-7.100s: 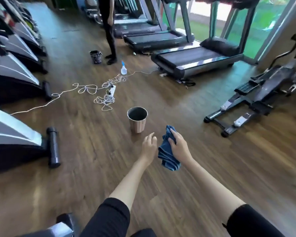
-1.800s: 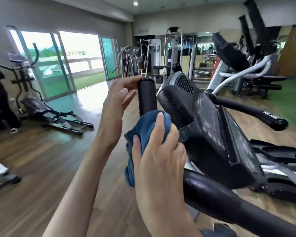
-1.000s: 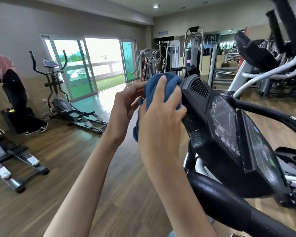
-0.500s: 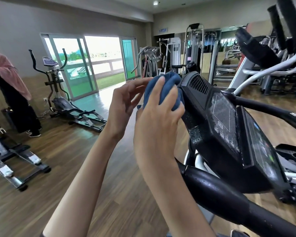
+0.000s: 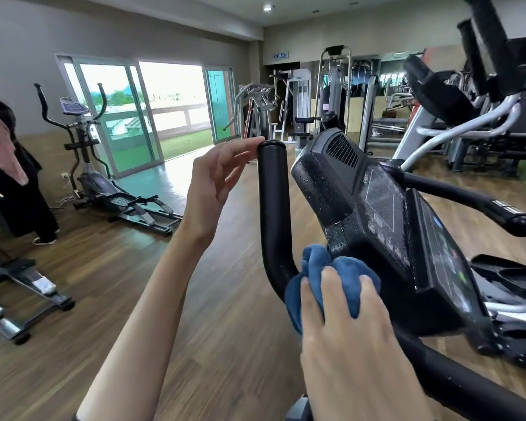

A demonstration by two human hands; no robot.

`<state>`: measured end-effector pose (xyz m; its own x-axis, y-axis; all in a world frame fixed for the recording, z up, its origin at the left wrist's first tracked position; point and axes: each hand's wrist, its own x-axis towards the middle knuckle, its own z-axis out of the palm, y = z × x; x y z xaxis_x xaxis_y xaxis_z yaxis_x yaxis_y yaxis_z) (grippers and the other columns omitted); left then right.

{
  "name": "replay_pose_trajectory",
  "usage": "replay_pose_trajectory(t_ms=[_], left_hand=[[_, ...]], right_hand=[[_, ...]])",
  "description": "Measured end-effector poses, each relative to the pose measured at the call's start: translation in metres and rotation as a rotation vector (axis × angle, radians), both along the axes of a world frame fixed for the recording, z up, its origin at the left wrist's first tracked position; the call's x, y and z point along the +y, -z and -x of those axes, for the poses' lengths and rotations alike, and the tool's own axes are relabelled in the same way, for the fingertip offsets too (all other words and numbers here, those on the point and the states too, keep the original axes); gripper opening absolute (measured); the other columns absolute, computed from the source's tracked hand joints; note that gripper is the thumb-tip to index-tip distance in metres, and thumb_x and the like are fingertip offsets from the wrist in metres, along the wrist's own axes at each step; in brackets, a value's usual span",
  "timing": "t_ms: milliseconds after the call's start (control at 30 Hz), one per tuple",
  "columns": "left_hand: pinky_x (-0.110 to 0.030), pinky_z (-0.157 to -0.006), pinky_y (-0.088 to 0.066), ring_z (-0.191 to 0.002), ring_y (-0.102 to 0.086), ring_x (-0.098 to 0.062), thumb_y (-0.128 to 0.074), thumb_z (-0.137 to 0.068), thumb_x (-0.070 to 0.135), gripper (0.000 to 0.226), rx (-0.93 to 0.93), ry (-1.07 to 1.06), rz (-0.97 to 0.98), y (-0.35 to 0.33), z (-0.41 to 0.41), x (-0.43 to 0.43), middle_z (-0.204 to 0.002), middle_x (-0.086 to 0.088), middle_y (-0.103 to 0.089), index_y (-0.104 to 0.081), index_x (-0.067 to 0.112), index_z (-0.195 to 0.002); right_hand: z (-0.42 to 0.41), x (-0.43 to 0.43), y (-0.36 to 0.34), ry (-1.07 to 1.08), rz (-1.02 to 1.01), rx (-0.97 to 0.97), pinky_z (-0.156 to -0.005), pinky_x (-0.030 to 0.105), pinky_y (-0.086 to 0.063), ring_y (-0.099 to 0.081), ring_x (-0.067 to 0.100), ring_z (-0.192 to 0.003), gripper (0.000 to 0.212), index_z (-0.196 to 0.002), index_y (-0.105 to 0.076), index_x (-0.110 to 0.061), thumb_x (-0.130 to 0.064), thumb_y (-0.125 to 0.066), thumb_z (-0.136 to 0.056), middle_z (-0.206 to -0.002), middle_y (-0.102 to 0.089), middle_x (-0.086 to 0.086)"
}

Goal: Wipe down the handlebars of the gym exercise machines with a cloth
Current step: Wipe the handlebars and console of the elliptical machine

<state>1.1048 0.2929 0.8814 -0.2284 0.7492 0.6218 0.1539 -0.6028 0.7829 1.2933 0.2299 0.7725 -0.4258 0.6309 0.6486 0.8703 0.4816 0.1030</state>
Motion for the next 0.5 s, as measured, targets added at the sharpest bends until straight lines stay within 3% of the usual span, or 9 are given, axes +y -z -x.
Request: replay_pose_trajectory(t_ms=[67,133,200,300,400,467,500], left_hand=[[-0.026,-0.108,-0.037,-0.12,-0.056,-0.015,-0.03,-0.085,0.041,0.049,-0.007,0.024,-0.013,0.0,-0.001,0.001,-0.118,-0.003,-0.066,-0.068,0.019,-0.107],[-0.023,-0.104,-0.039,-0.118,-0.057,-0.011,-0.034,-0.078,0.045,0.049,-0.008,0.041,-0.038,0.0,-0.002,0.002,-0.116,0.0,-0.067,-0.07,0.023,-0.104],[-0.023,-0.103,-0.04,-0.118,-0.057,-0.01,-0.034,-0.077,0.045,0.048,-0.014,0.055,-0.05,0.001,-0.002,0.002,-0.115,0.002,-0.067,-0.071,0.025,-0.102],[-0.022,-0.102,-0.041,-0.117,-0.056,-0.01,-0.034,-0.078,0.044,0.05,-0.024,0.071,-0.052,0.003,0.0,0.005,-0.116,0.002,-0.066,-0.068,0.02,-0.107],[-0.023,-0.101,-0.041,-0.117,-0.056,-0.009,-0.033,-0.084,0.038,0.046,-0.049,0.084,-0.052,0.004,0.002,0.006,-0.116,0.002,-0.067,-0.066,0.017,-0.108],[-0.023,-0.101,-0.042,-0.117,-0.057,-0.01,-0.026,-0.087,0.03,0.047,-0.07,0.097,-0.046,0.003,0.004,0.009,-0.116,0.001,-0.067,-0.066,0.015,-0.107],[-0.024,-0.102,-0.041,-0.117,-0.057,-0.011,-0.023,-0.088,0.028,0.048,-0.077,0.108,-0.046,0.003,0.005,0.01,-0.116,0.0,-0.067,-0.066,0.015,-0.106]], right_hand=[[0.008,0.004,-0.002,-0.025,-0.114,0.142,-0.08,0.055,-0.055,-0.065,0.048,-0.097,0.046,-0.11,-0.07,0.003,-0.002,-0.034,-0.081,-0.109,-0.067,0.023],[0.018,0.004,-0.001,-0.032,-0.172,0.205,-0.083,0.055,-0.055,-0.065,0.046,-0.101,0.039,-0.111,-0.069,0.0,0.0,-0.05,-0.078,-0.114,-0.066,0.023],[0.035,0.007,-0.006,-0.047,-0.094,0.309,-0.096,0.05,-0.05,-0.064,0.043,-0.104,0.052,-0.117,-0.067,-0.002,-0.002,-0.073,-0.065,-0.121,-0.062,0.024],[0.053,0.013,-0.021,-0.044,-0.007,0.458,-0.098,0.043,-0.033,-0.064,0.04,-0.103,0.064,-0.121,-0.064,-0.001,-0.011,-0.084,-0.061,-0.123,-0.06,0.025],[0.062,0.02,-0.034,-0.115,0.024,0.638,-0.099,0.036,-0.039,-0.061,0.037,-0.112,0.053,-0.129,-0.058,-0.003,-0.02,-0.069,-0.081,-0.131,-0.055,0.021],[0.067,0.023,-0.045,-0.148,0.008,0.717,-0.098,0.04,-0.05,-0.056,0.034,-0.12,0.05,-0.135,-0.051,-0.006,-0.027,-0.047,-0.09,-0.137,-0.05,0.017],[0.071,0.027,-0.051,-0.16,-0.003,0.75,-0.096,0.044,-0.052,-0.055,0.034,-0.121,0.049,-0.136,-0.049,-0.006,-0.027,-0.045,-0.092,-0.138,-0.048,0.017]])
